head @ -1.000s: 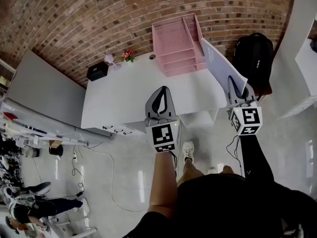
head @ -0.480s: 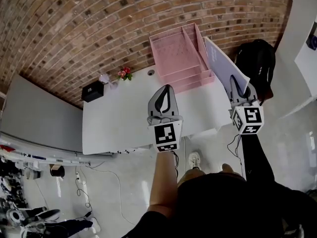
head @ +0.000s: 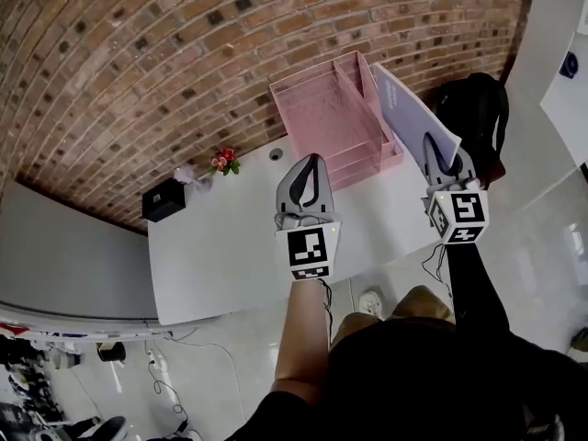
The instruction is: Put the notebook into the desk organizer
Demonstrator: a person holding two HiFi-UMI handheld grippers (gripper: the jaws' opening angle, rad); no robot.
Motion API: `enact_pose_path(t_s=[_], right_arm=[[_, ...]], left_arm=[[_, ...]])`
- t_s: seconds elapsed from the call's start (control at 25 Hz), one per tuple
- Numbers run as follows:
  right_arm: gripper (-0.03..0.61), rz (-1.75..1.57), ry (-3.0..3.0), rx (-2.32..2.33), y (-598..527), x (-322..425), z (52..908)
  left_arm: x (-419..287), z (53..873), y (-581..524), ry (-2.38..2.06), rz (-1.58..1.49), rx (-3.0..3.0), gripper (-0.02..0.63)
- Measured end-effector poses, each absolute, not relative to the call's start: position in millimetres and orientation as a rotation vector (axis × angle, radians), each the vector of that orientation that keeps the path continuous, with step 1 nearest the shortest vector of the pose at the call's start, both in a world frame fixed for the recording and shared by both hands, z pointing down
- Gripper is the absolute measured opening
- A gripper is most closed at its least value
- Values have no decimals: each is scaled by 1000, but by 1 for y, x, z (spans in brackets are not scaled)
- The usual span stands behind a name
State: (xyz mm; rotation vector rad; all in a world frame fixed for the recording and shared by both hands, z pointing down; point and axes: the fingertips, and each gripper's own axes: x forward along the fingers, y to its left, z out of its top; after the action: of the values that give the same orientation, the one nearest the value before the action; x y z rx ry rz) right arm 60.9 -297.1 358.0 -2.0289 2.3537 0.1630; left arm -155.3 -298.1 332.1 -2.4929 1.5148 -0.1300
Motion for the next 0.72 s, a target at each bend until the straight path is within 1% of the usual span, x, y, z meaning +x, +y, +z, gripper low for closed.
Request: enact_pose_path(t_s=[0.36, 0.72], right_arm=[[48, 105, 2375, -2048, -336, 67, 374], [48, 4, 2463, -1949, -409, 75, 384]], left_arm=[[-149, 352, -333, 1512, -135, -2546, 17], [-142, 353, -375, 1618, -142, -2516, 15]])
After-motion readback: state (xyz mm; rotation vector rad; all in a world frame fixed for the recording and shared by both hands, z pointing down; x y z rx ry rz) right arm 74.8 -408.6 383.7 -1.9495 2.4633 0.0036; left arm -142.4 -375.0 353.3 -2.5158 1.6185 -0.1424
